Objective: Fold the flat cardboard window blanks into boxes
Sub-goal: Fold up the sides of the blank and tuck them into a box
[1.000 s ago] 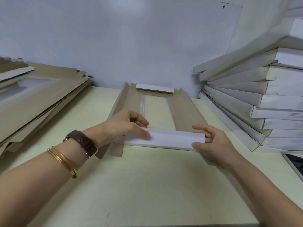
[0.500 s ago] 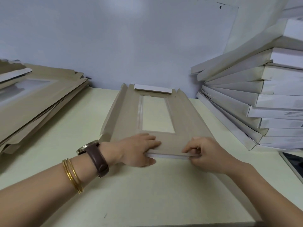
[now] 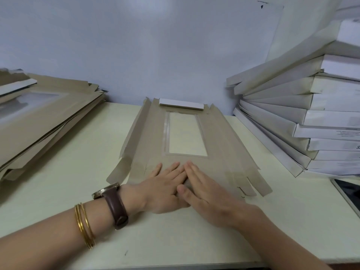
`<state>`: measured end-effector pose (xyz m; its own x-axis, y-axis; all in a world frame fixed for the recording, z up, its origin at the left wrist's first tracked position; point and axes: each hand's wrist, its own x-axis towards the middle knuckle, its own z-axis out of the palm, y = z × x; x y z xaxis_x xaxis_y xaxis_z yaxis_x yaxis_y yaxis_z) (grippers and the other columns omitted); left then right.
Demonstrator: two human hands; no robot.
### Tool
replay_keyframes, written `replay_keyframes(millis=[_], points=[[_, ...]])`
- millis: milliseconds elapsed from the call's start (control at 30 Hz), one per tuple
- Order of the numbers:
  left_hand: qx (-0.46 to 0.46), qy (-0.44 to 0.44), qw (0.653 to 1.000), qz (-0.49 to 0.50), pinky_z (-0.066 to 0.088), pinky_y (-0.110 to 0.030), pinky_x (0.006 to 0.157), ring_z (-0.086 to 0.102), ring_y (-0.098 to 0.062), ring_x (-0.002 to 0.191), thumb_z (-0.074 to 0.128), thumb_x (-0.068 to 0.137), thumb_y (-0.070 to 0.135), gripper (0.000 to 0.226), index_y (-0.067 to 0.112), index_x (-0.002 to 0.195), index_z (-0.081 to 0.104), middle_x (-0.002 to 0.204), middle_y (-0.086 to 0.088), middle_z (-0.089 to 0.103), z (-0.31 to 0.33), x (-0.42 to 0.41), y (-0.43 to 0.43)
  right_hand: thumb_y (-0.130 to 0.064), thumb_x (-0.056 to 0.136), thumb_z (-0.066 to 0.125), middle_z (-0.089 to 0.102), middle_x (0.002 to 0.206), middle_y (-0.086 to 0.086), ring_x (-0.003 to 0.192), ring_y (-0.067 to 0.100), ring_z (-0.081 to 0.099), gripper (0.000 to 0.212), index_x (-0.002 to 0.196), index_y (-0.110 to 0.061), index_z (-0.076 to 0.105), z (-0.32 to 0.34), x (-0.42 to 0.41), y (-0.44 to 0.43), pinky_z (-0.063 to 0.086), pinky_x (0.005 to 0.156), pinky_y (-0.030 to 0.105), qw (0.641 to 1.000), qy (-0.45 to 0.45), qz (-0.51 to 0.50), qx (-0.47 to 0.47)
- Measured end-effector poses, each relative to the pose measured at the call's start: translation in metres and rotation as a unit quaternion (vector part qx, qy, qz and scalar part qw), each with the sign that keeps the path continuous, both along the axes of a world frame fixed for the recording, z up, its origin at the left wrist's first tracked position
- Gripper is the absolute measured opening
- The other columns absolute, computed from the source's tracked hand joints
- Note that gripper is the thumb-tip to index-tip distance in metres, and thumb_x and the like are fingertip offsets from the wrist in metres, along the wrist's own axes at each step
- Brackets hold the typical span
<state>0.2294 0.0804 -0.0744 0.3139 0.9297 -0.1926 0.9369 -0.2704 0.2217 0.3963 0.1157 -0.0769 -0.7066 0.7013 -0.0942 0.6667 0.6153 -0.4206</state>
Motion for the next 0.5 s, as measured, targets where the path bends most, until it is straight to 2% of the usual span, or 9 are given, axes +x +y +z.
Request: replay_keyframes(millis=[100,300,400,500], points=[[0.028,0.012,0.999,-0.013,-0.014,-0.046,0.118,-0.026,-0.007,0.143,0.027,0.095,0.059,0.077,0.031,0.150,-0.019,0.158,0.014,-0.023,-0.007,-0.003,-0.001,-0.089,0.067,-0.008,-0.024,0.157,-0.012,0.137,-0.008,-0.029,0.108,0.151,-0.022,-0.018,-0.012,0.000,0.000,-0.015,0.112,0.018,0.998,-0.034,0.011,0.048],[0.055,0.013,0.998,-0.030,-0.016,-0.045,0.118,-0.025,-0.005,0.142,0.024,0.096,0.058,0.072,0.036,0.149,-0.019,0.156,0.019,-0.023,-0.010,-0.008,-0.005,-0.090,0.066,-0.011,-0.027,0.151,-0.020,0.132,-0.013,-0.032,0.108,0.151,-0.024,-0.017,-0.013,0.006,0.003,-0.016,0.110,0.015,0.997,-0.042,0.025,0.063],[0.047,0.028,0.998,-0.038,-0.015,-0.039,0.118,-0.026,-0.004,0.142,0.016,0.095,0.063,0.070,0.036,0.149,-0.020,0.157,0.017,-0.023,-0.008,-0.009,-0.007,-0.088,0.066,-0.013,-0.029,0.147,-0.021,0.127,-0.017,-0.035,0.107,0.151,-0.023,-0.018,-0.013,0.015,0.003,-0.020,0.106,0.012,0.994,-0.062,0.037,0.084],[0.040,0.058,0.997,-0.028,-0.013,-0.033,0.119,-0.024,-0.005,0.143,0.009,0.091,0.068,0.074,0.032,0.150,-0.019,0.158,0.013,-0.021,-0.007,-0.008,-0.010,-0.087,0.067,-0.013,-0.029,0.148,-0.020,0.130,-0.013,-0.035,0.106,0.151,-0.022,-0.018,-0.011,0.022,0.004,-0.020,0.109,0.014,0.991,-0.092,0.038,0.092]])
